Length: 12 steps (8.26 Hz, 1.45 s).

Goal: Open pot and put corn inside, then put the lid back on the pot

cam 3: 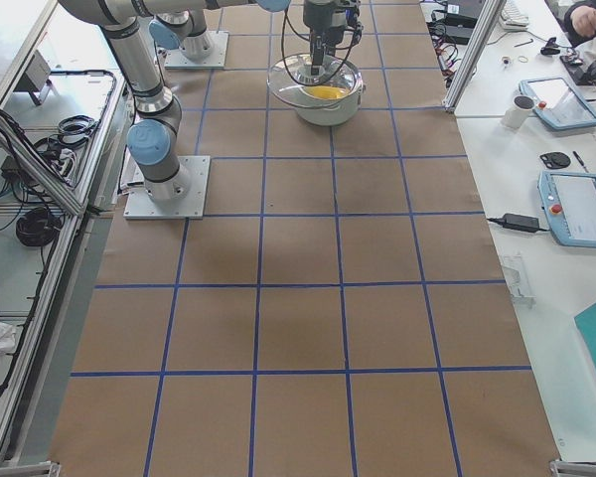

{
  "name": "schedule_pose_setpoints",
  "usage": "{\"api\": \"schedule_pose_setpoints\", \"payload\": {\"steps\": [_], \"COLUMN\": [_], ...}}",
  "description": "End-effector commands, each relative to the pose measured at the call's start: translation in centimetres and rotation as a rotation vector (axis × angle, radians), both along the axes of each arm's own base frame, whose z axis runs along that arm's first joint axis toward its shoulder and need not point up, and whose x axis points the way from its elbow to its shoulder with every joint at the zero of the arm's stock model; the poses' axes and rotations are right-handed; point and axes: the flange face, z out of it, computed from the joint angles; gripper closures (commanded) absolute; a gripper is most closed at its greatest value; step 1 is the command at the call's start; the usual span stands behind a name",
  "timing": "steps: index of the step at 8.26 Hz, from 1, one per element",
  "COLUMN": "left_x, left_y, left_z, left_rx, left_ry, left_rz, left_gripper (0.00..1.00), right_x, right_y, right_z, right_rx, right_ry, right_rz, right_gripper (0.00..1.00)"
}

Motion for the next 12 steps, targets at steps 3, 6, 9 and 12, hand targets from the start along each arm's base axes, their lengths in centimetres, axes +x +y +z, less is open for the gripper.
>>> {"api": "schedule_pose_setpoints", "payload": {"steps": [3, 6, 9, 12], "left_x": [11.1, 13.2, 13.3, 13.7], "left_y": [-0.6, 1.9, 1.5, 1.2], "left_z": [9.1, 16.9, 18.1, 18.0], "left_rx": [-0.041, -0.064, -0.09, -0.088], "left_ry": [-0.045, -0.151, -0.143, -0.142], "left_rz": [0.004, 0.002, -0.068, -0.046], "left_gripper": [0.0, 0.0, 0.0, 0.0], "right_x": [1.7, 16.6, 24.3, 24.9], "right_y": [-1.7, -3.7, -5.2, -5.6], "right_z": [-1.5, -7.8, -14.5, -16.7], "right_rx": [-0.02, -0.064, -0.081, -0.044], "right_ry": [-0.014, -0.028, -0.054, -0.058], "right_rz": [-0.062, -0.078, -0.112, -0.126], "right_gripper": [1.0, 1.0, 1.0, 1.0]}}
